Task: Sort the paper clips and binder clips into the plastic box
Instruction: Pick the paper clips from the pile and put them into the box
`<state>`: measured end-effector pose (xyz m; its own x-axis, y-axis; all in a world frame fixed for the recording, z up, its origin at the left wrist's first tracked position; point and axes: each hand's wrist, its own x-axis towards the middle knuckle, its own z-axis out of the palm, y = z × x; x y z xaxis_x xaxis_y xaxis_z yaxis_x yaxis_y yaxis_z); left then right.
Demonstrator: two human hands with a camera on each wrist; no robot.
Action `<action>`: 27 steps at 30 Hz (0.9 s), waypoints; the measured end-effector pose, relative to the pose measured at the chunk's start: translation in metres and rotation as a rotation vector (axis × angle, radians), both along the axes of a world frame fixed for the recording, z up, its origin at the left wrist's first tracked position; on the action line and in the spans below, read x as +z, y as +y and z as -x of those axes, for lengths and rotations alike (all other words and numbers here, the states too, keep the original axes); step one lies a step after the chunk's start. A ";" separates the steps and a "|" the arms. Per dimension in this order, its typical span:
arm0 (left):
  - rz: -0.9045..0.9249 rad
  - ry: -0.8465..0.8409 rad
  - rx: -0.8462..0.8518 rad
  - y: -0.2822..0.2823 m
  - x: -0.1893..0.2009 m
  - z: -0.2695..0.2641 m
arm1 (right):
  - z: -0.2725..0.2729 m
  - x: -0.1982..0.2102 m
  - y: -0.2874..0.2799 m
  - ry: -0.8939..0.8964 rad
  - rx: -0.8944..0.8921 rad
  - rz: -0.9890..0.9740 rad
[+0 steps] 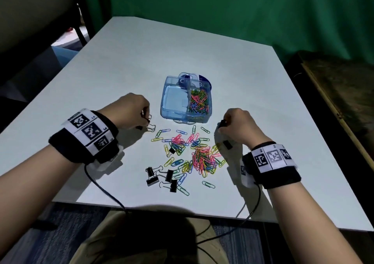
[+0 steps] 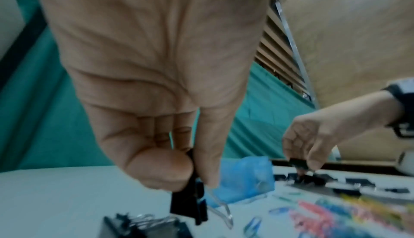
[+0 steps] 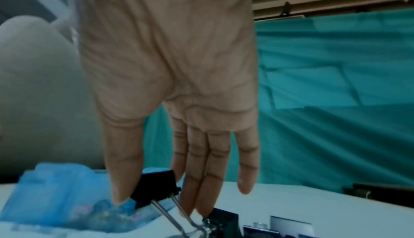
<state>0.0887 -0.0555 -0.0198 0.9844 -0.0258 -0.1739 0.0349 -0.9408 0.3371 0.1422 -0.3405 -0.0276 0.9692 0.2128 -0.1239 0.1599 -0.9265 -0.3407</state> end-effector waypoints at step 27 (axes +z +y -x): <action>-0.149 0.160 -0.221 -0.040 -0.021 0.011 | 0.043 0.003 0.074 0.122 0.497 -0.042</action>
